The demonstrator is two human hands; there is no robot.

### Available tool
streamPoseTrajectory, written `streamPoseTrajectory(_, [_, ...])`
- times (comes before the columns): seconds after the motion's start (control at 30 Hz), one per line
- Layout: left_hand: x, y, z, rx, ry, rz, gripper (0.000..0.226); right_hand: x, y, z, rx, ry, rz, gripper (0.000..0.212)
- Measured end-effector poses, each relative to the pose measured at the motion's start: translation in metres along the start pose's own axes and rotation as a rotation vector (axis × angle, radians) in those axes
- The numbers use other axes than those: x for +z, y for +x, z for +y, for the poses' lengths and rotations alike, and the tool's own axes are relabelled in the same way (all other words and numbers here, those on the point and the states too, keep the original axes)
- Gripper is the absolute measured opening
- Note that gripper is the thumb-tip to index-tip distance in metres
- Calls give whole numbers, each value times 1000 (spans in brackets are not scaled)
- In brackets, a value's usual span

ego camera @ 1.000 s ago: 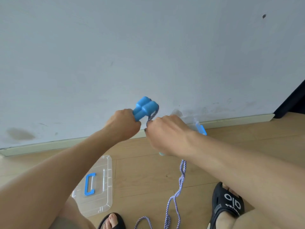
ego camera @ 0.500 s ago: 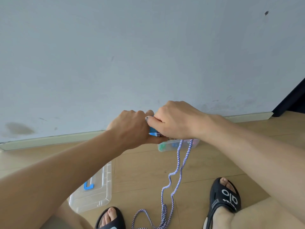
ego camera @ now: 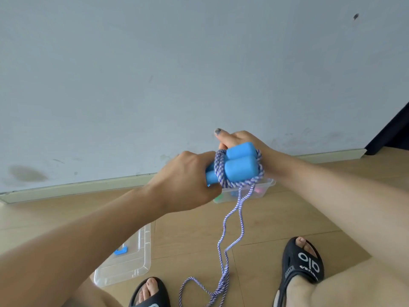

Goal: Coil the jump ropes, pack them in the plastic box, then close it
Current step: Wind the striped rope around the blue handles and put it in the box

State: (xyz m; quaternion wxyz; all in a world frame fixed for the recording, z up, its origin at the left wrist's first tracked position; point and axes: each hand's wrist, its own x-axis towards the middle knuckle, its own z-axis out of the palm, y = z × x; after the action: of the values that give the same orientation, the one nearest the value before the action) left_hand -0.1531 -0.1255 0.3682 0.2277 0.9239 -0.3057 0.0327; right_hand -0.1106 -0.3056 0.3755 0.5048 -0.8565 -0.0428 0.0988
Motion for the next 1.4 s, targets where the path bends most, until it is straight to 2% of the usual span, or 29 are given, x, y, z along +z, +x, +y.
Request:
streamPoseTrajectory(0.03, [-1,3,-1,-40,-34,28,14,-2,-5,3,-12,3,-24,37])
streamPoseTrajectory(0.1, [-5,11,-8,-140,-61,73,20,0,-16,7,-24,-75,-33,22])
streamPoseTrajectory(0.13, [-7,15,-14,-205,-56,92,24,5,-20,9,1,-75,-5,27])
streamPoseTrajectory(0.2, [-10,23,-31,-337,-39,116,24,15,-27,10,62,-49,35,50])
streamPoseTrajectory(0.23, [-10,26,-39,-391,-33,113,22,21,-30,7,67,-59,47,53])
streamPoseTrajectory(0.3, [-6,29,-54,-471,-8,87,18,31,-42,3,27,-154,27,49])
streamPoseTrajectory(0.4, [1,29,-65,-515,127,10,10,42,-60,-6,-136,-427,-48,45])
streamPoseTrajectory(0.47, [3,26,-60,-468,272,-92,6,44,-66,-15,-275,-551,-63,45])
streamPoseTrajectory(0.57, [11,22,-43,-303,447,-214,7,33,-62,-28,-458,-809,-34,48])
streamPoseTrajectory(0.7, [22,14,-27,-87,665,-224,16,7,-46,-37,-521,-929,112,56])
streamPoseTrajectory(0.8, [23,4,-16,19,677,-149,17,-7,-28,-33,-495,-871,142,63])
streamPoseTrajectory(0.87, [22,-1,-8,91,625,-82,12,-15,-15,-26,-426,-780,112,63])
streamPoseTrajectory(0.97, [21,-7,4,245,548,57,20,-22,-7,-17,-321,-618,25,64])
streamPoseTrajectory(1.1, [11,-9,8,237,413,162,22,-5,-3,-5,-106,-396,-106,62])
streamPoseTrajectory(1.13, [7,-10,10,200,379,179,23,3,0,1,-16,-288,-51,59])
streamPoseTrajectory(1.17, [2,-10,12,154,345,197,24,10,-1,5,110,-219,158,53])
streamPoseTrajectory(1.2, [-3,-9,14,97,305,216,24,9,-15,8,200,-272,380,46])
streamPoseTrajectory(1.23, [-8,-7,14,33,263,229,25,7,-25,5,295,-315,445,38])
streamPoseTrajectory(1.27, [-13,-5,14,-36,238,234,25,7,-32,5,308,-258,341,38])
streamPoseTrajectory(1.33, [-20,2,7,-139,256,252,21,22,-29,-2,286,11,-71,40])
streamPoseTrajectory(1.4, [-21,7,-5,-203,291,234,18,29,-39,-9,295,130,-124,33])
